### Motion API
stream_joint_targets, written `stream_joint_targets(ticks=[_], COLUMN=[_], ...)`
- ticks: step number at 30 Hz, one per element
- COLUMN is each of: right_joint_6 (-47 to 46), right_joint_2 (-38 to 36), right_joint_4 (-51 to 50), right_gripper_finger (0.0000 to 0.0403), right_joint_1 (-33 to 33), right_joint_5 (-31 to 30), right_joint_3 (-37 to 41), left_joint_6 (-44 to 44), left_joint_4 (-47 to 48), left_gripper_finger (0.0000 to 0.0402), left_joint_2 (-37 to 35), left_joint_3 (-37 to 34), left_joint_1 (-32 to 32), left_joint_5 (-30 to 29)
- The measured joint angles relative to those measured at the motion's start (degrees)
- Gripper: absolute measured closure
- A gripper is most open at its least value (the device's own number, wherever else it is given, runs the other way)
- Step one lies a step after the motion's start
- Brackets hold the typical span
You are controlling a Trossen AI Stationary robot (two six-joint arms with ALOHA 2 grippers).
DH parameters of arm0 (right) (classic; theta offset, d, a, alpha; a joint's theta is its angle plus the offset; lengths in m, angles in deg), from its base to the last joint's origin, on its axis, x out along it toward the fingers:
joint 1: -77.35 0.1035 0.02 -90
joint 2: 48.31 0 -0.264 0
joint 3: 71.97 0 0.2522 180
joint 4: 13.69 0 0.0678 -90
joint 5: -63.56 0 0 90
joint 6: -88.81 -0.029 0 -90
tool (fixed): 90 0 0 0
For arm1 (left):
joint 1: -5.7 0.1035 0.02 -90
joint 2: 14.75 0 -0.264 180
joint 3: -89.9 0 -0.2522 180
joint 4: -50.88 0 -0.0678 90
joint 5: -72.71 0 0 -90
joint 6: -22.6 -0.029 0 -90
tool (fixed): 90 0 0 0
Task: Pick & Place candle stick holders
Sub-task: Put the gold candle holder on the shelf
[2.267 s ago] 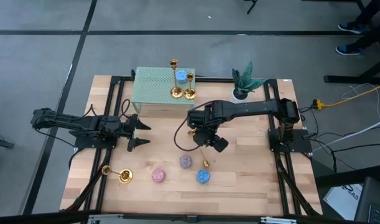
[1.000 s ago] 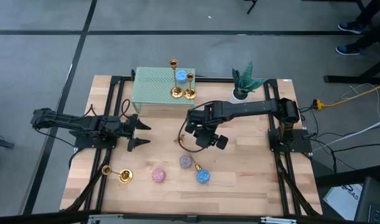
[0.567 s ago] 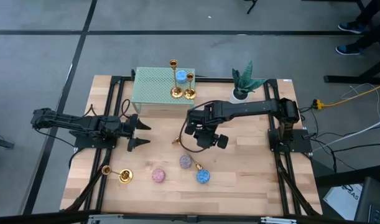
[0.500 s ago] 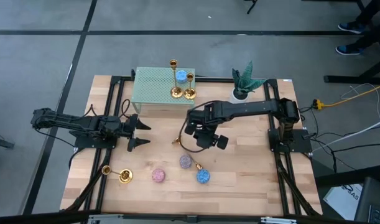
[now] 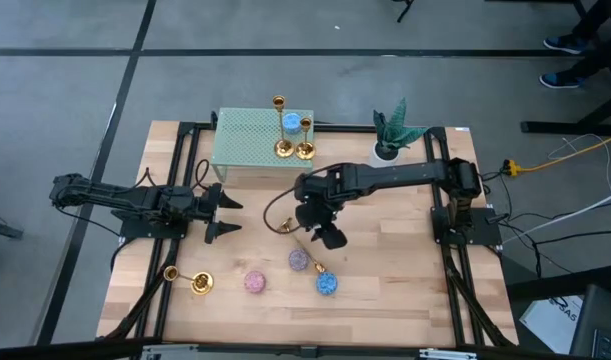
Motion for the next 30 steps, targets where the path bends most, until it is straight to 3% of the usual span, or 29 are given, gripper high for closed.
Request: stream_joint_targets(ticks=[10,22,26,30], right_joint_6=[-18.1,-36.38,-32.12,-16.62], right_joint_2=[2.9,3.12,3.12,3.1], right_joint_4=[3.65,31.17,32.05,32.73], right_gripper_finger=[0.0247,0.0247,0.0247,0.0247], right_joint_1=[0.7,0.87,0.88,1.57], right_joint_5=[-0.18,-1.37,-4.59,-4.67], right_joint_3=[3.41,17.72,19.56,20.2], left_joint_6=[0.0,0.0,0.0,0.0], left_joint_4=[-0.02,-0.03,-0.03,-0.03], left_gripper_finger=[0.0049,0.0049,0.0048,0.0049], left_joint_2=[0.0,0.0,0.0,0.0], left_joint_3=[-0.01,-0.01,0.0,-0.01], left_joint_1=[0.01,0.01,0.01,0.01], left_joint_5=[0.02,0.0,0.0,0.0])
